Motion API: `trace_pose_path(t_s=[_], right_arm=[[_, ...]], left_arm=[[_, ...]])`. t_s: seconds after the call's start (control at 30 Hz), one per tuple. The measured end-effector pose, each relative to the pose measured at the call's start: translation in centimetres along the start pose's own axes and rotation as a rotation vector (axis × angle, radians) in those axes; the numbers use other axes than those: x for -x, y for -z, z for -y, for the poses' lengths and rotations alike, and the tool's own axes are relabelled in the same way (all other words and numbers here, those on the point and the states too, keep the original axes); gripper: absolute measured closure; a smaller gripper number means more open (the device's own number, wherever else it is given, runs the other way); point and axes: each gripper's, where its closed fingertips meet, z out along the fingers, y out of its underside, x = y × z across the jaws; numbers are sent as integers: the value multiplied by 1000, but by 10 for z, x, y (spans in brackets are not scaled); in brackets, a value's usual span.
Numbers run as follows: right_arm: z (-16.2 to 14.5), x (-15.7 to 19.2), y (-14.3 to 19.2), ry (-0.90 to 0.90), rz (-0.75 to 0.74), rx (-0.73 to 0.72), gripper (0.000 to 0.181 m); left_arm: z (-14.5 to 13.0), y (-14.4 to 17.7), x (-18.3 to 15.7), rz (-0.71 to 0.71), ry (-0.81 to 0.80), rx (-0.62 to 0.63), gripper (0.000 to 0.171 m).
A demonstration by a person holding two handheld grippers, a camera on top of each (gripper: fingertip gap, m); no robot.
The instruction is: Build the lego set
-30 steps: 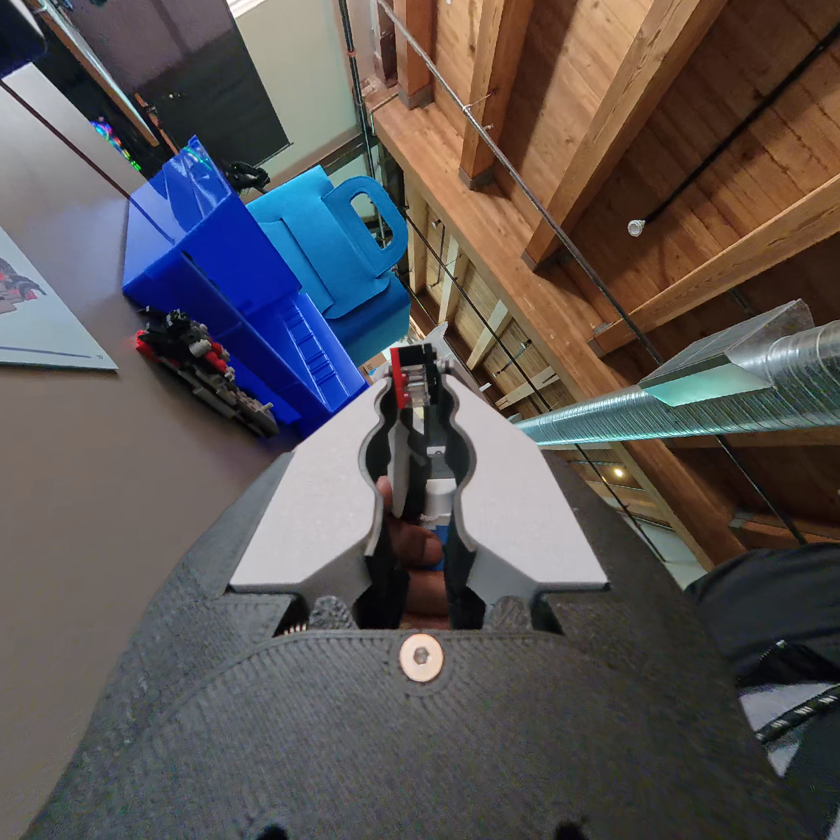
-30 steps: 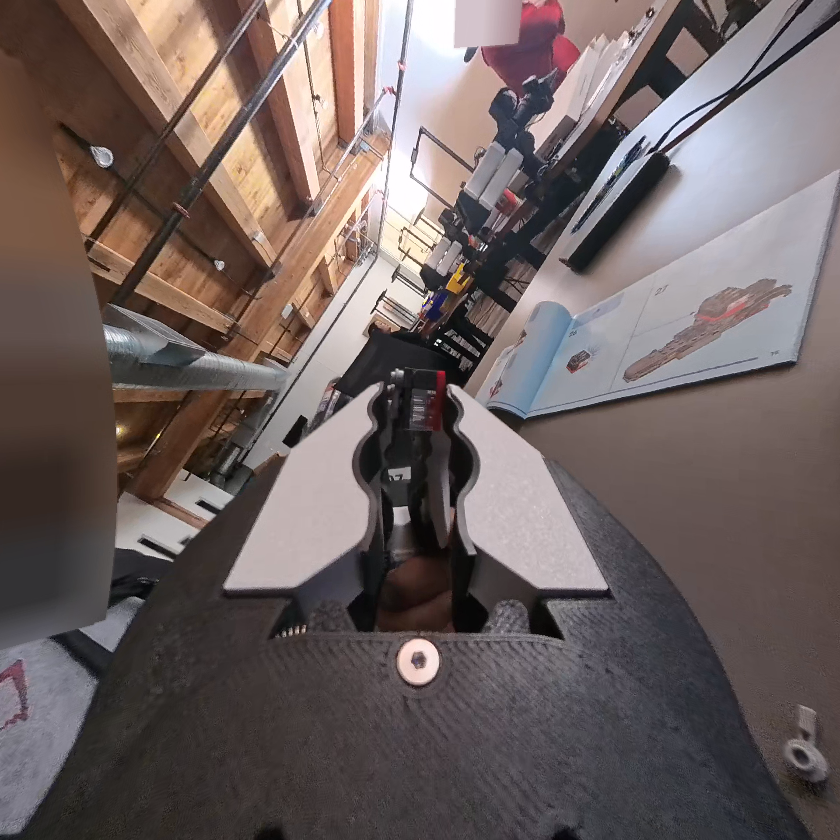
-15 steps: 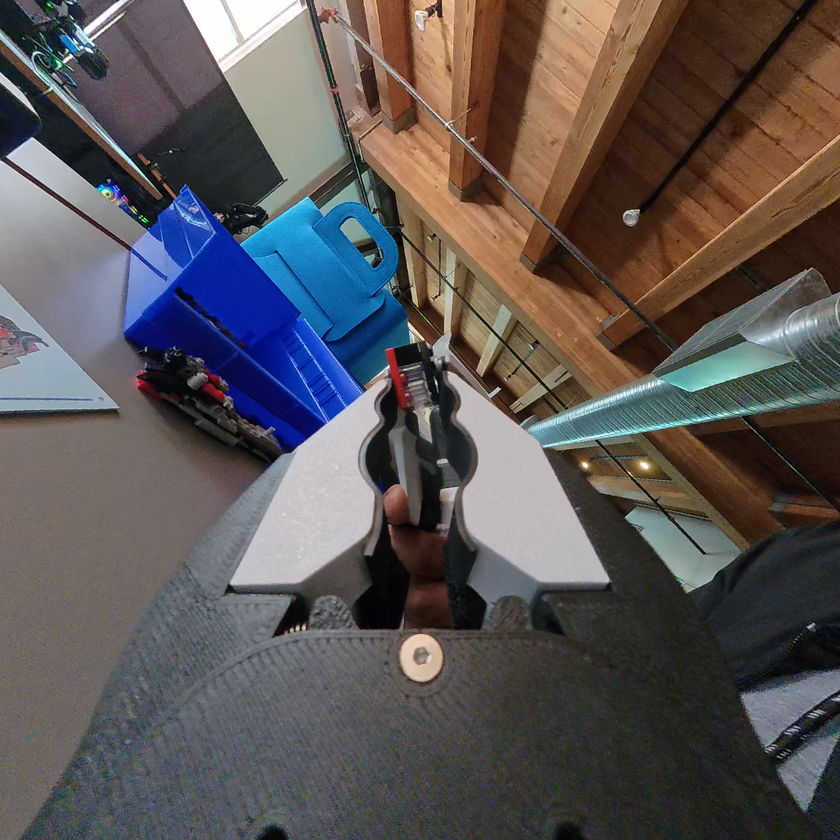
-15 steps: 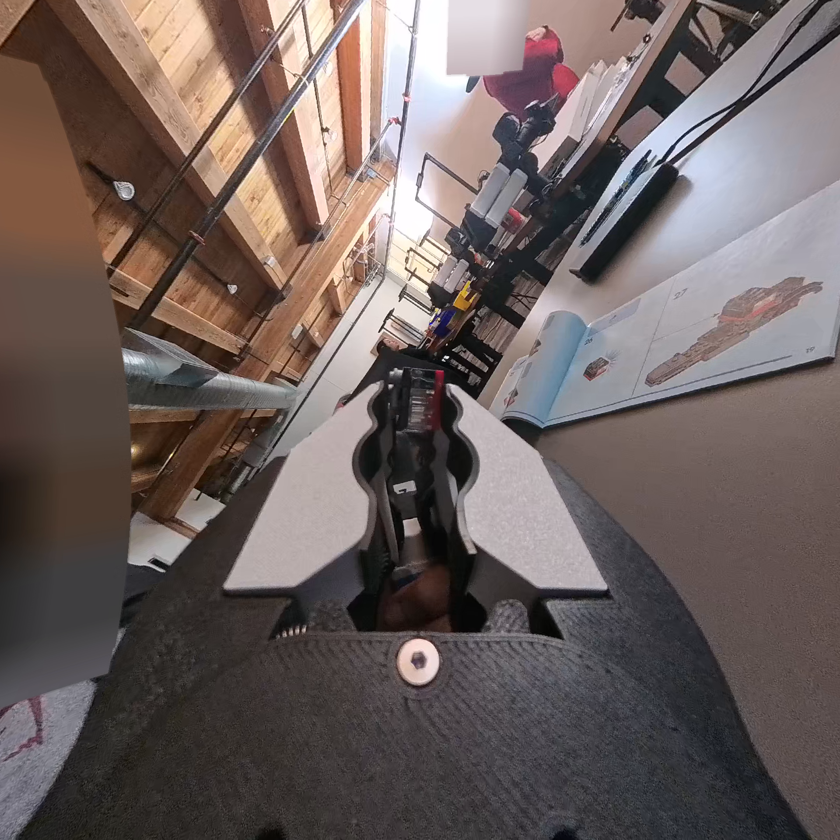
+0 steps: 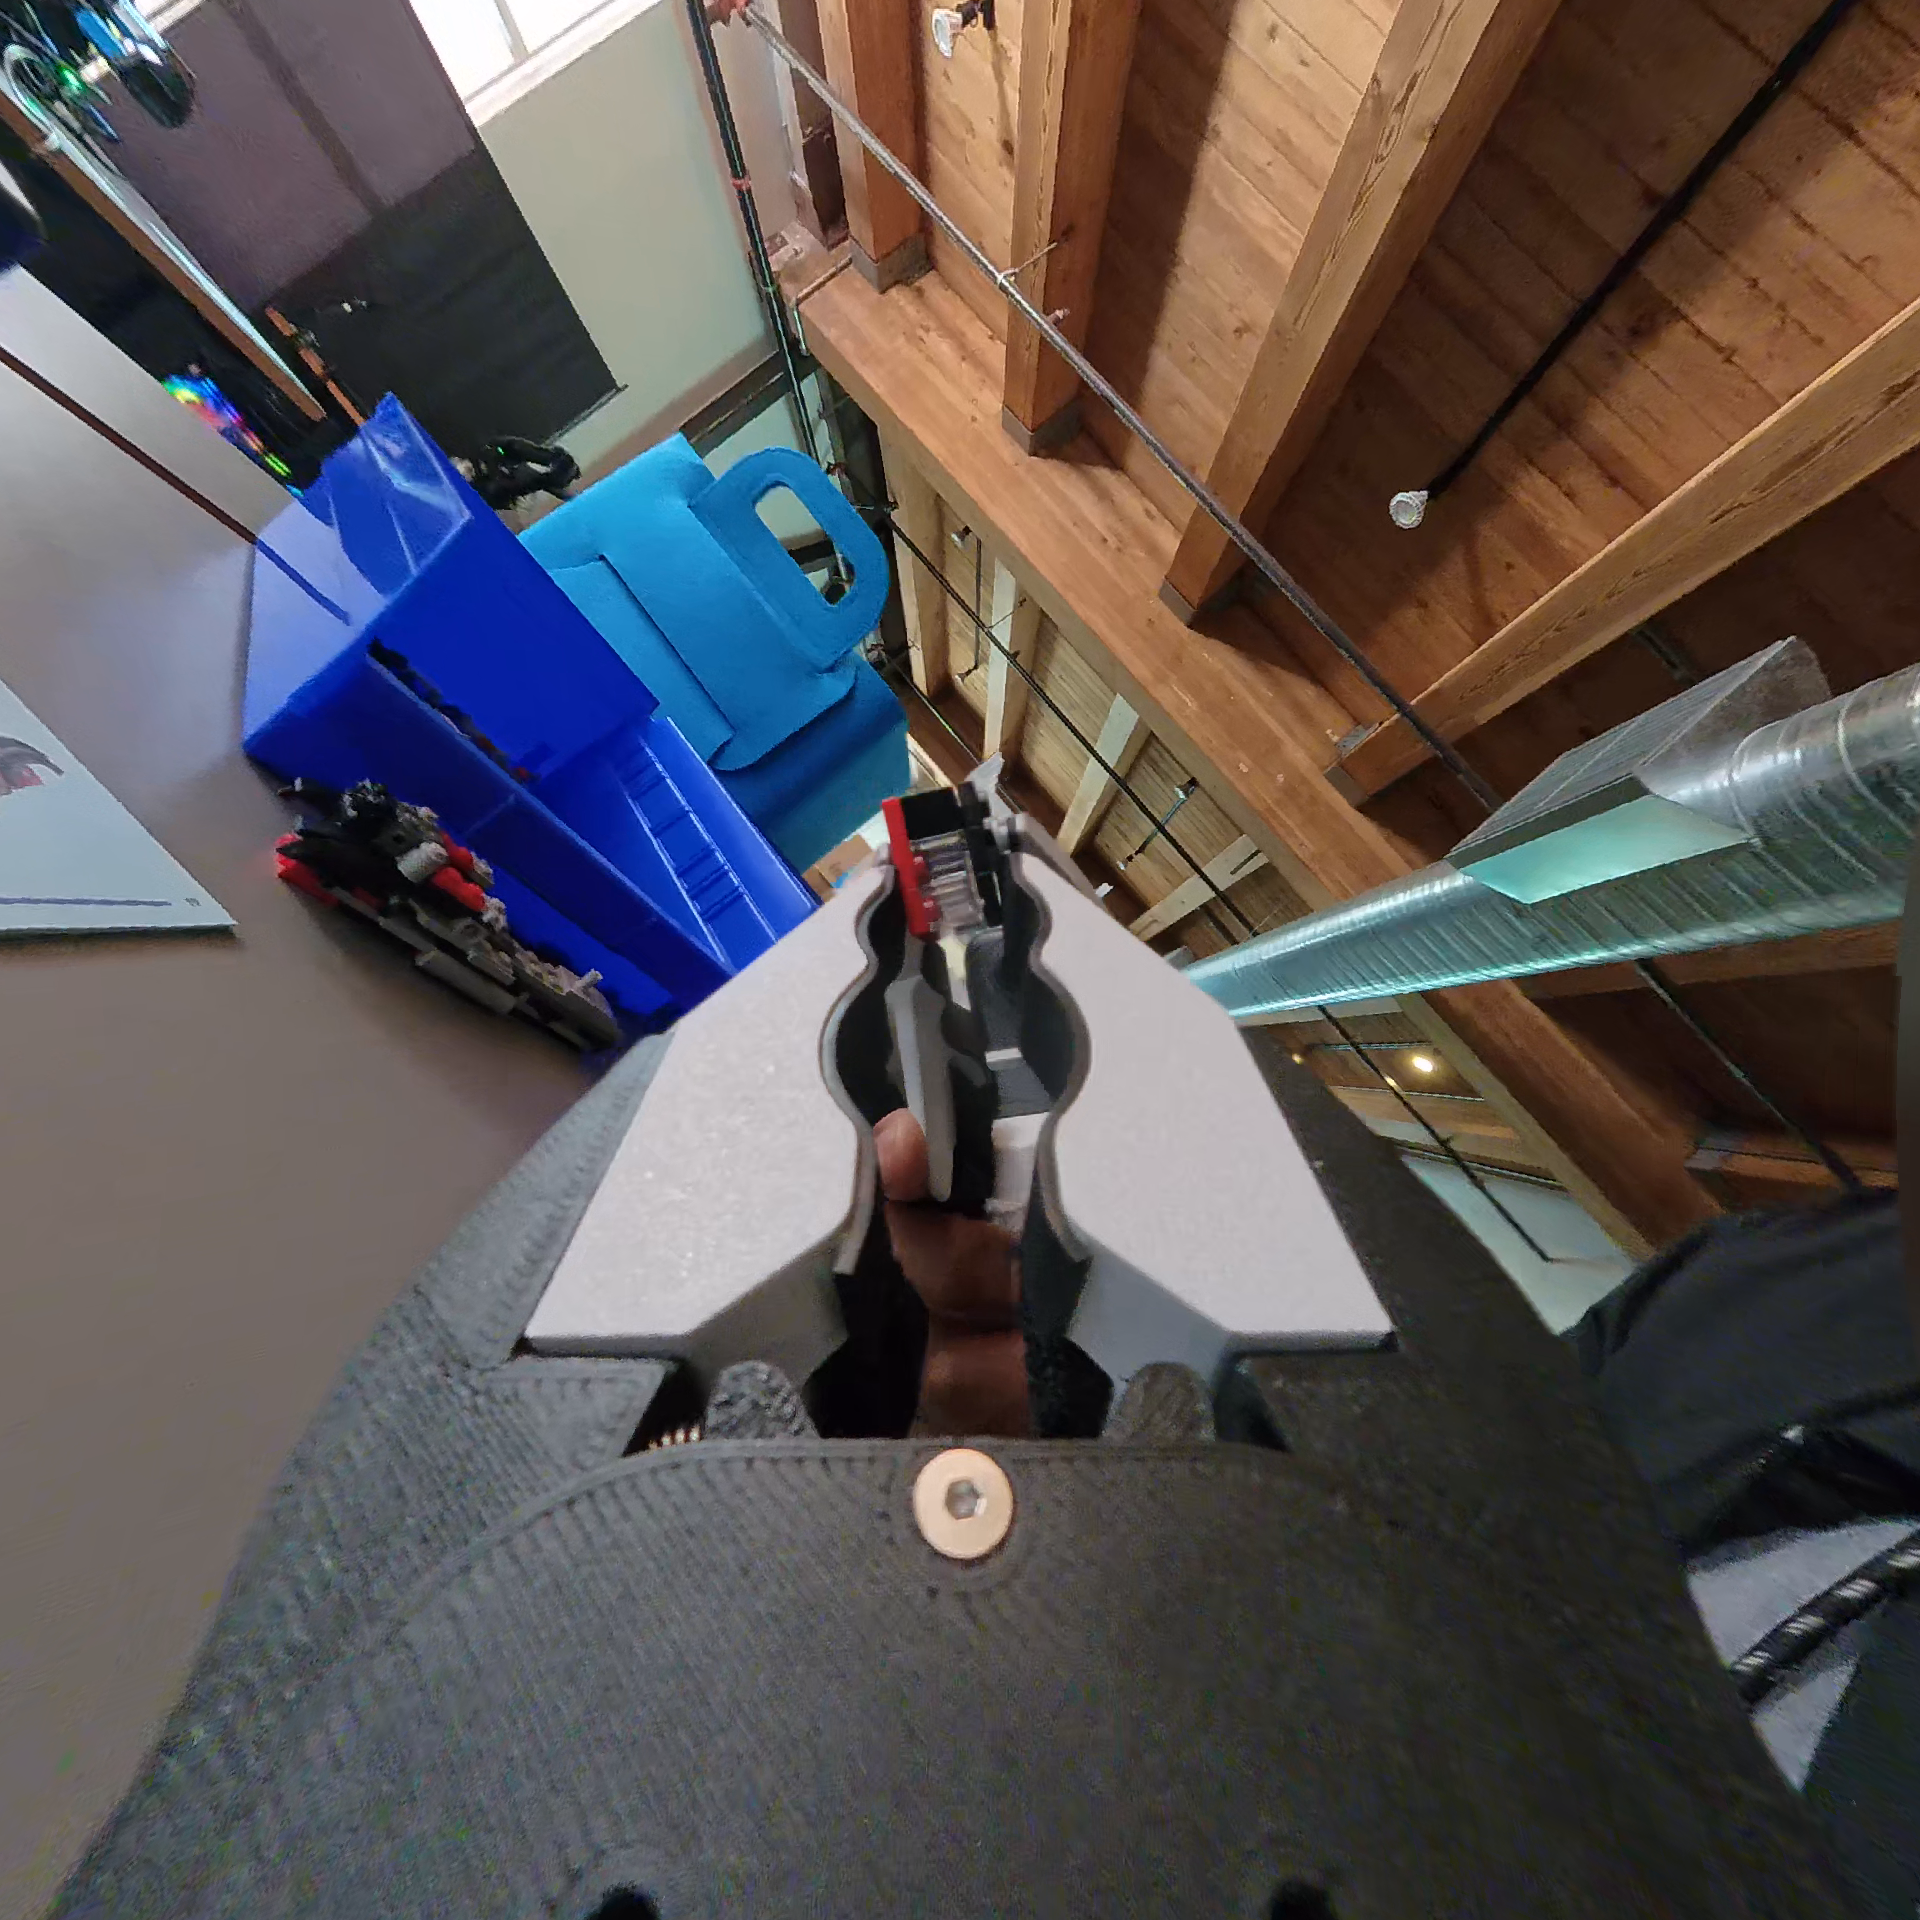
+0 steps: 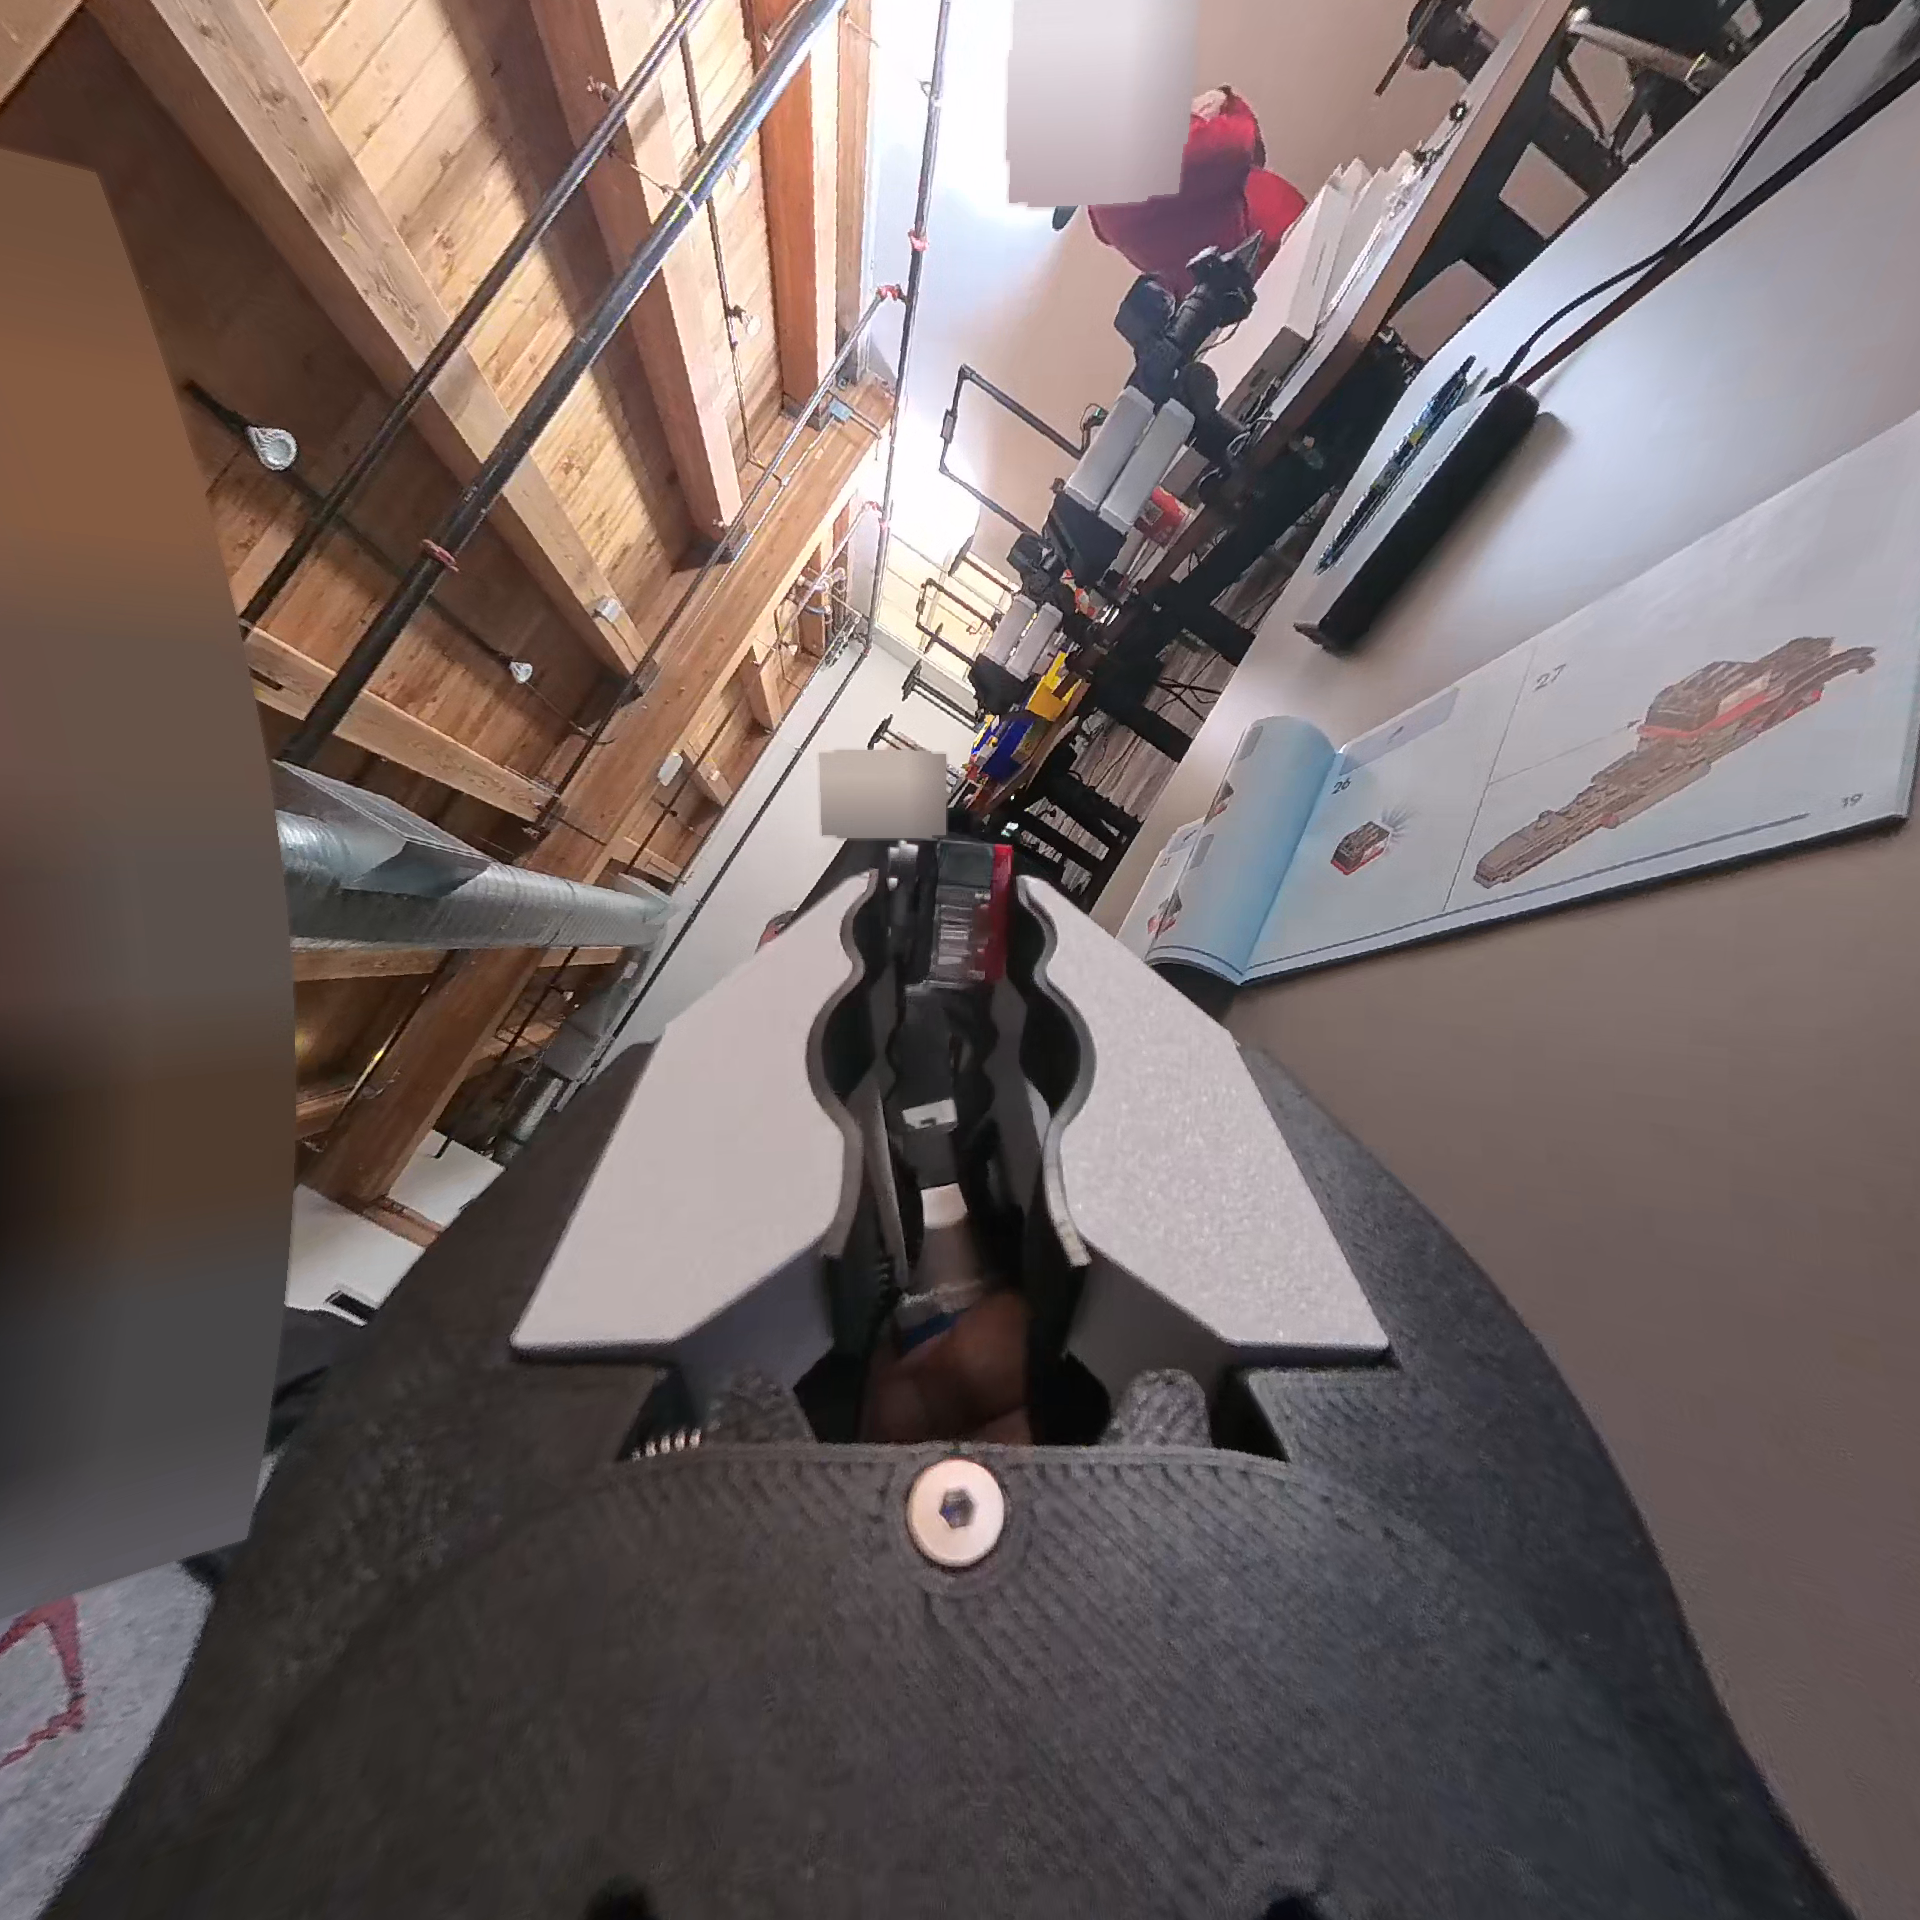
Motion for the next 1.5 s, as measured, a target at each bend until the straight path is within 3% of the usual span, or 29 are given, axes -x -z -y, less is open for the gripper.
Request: trace_pose_path(t_s=[0.3,0.5,0.87,1.5], right_arm=[[0,-2,2,39,-18,101,159],[-6,4,1,94,0,178,159],[-9,9,-1,154,3,239,159],[-15,8,-1,188,16,362,159]], left_arm=[[7,2,3,-87,197,76,148],[0,3,-3,-127,207,185,150],[8,5,-6,-187,296,156,151],[4,6,-6,-187,305,213,146]])
